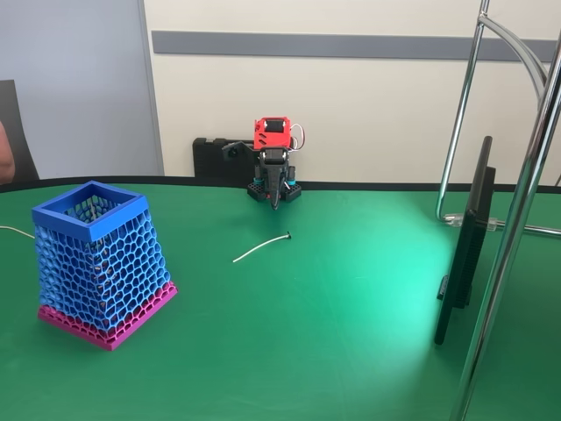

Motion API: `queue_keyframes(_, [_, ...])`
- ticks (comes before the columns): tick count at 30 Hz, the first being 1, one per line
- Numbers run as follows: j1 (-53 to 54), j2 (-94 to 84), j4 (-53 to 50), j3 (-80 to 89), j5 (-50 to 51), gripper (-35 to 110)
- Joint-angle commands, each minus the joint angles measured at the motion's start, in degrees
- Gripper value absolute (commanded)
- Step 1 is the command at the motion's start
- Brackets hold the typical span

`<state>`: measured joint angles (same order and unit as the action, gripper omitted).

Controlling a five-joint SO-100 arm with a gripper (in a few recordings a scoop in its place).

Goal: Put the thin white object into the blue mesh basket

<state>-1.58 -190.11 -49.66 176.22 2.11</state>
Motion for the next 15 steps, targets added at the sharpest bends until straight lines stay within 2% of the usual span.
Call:
queue_keyframes(1, [-0.09,-0.35,-0.79,0.18,-7.56,1])
queue_keyframes(9, [-0.35,0.79,-0.44,-0.18,-7.47,1])
queue_keyframes(15, [0.35,6.68,4.13,-1.32,-7.56,1])
